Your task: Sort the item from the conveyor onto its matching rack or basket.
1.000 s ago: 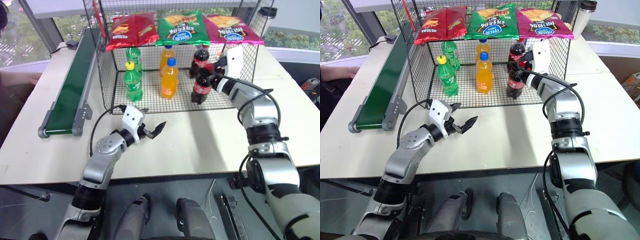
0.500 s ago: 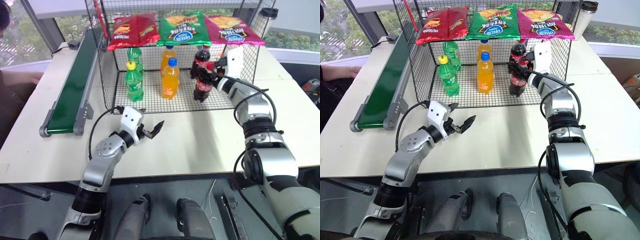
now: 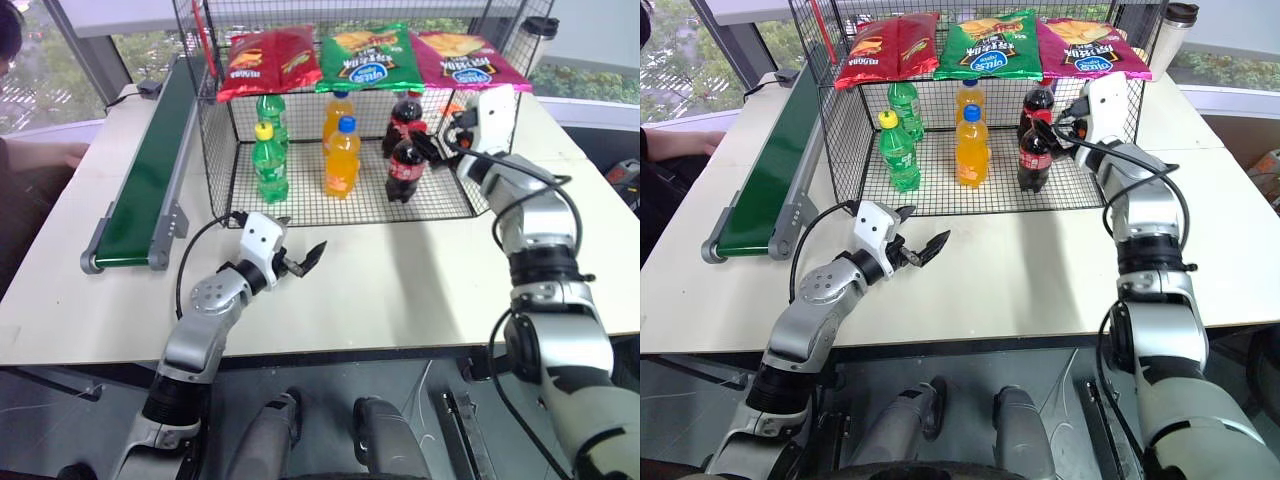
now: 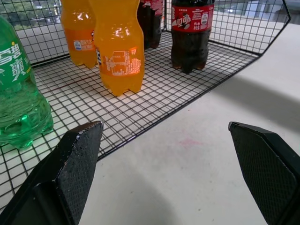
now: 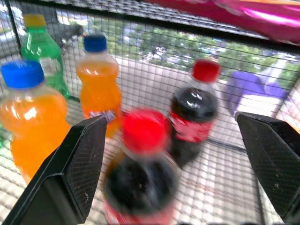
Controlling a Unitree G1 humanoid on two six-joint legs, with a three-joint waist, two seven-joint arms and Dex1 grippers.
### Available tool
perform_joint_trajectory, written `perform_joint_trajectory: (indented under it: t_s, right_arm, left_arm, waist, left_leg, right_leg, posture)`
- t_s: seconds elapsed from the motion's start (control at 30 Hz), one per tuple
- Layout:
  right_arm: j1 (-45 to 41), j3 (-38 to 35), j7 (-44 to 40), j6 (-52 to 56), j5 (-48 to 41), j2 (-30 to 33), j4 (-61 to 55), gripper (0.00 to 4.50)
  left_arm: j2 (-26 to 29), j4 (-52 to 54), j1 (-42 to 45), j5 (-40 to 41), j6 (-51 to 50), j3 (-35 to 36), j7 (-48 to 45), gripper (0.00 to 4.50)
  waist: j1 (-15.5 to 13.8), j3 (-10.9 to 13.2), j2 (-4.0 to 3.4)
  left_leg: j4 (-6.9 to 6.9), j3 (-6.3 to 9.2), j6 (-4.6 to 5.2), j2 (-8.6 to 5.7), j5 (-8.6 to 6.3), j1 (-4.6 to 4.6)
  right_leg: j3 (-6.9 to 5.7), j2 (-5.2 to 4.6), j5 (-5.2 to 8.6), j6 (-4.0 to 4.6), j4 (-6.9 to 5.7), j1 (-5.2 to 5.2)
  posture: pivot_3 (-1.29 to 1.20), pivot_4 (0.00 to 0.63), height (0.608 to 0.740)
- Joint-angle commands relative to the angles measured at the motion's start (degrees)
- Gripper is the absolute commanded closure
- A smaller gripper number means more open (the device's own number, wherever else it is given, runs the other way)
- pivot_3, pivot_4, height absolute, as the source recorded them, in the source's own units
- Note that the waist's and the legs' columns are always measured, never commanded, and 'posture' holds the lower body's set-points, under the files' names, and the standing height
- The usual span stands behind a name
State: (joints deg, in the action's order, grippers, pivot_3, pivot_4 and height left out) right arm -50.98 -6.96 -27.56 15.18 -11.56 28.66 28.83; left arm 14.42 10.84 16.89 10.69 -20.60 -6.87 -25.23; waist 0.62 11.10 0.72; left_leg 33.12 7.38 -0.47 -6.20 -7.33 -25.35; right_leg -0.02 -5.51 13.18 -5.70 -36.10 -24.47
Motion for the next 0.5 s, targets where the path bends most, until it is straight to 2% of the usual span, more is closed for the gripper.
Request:
perform_joint_trajectory:
  t_s: [0.03, 0.27, 0.5]
  right_arm:
    - [2.8, -1.9, 0.0, 5.8, -2.6, 0.9, -11.4, 0.03]
    - [23.0, 3.1, -5.0, 17.8, -10.4, -3.6, -34.4, 0.03]
    - [29.6, 7.3, -6.6, 20.5, -12.1, -5.8, -40.7, 0.03]
  left_arm:
    - [0.1, 1.2, 0.4, 0.7, 1.2, 1.6, -0.2, 0.00]
    - [1.8, 1.9, -1.7, 0.2, 0.0, 2.0, -0.7, 0.00]
    - [2.9, 3.2, -4.1, 0.6, -0.5, 2.4, -0.9, 0.00]
  waist:
    - [0.2, 0.0, -0.02]
    - [0.1, -0.1, -0.05]
    - [0.1, -0.1, -0.06]
  left_leg:
    - [0.00, 0.00, 0.00, 0.01, 0.00, 0.00]
    - [-0.02, 0.05, 0.00, 0.04, -0.01, 0.01]
    - [0.07, 0.04, -0.14, 0.04, -0.09, 0.02]
  right_leg:
    - [0.00, 0.00, 0.02, 0.04, -0.01, 0.00]
    - [-0.01, 0.01, 0.05, 0.04, -0.02, 0.01]
    - [0.00, -0.02, 0.08, 0.15, -0.02, 0.04]
  posture:
    - [0.00, 0.150, 0.738]
    - [0.00, 0.150, 0.738]
    - [0.00, 0.150, 0.738]
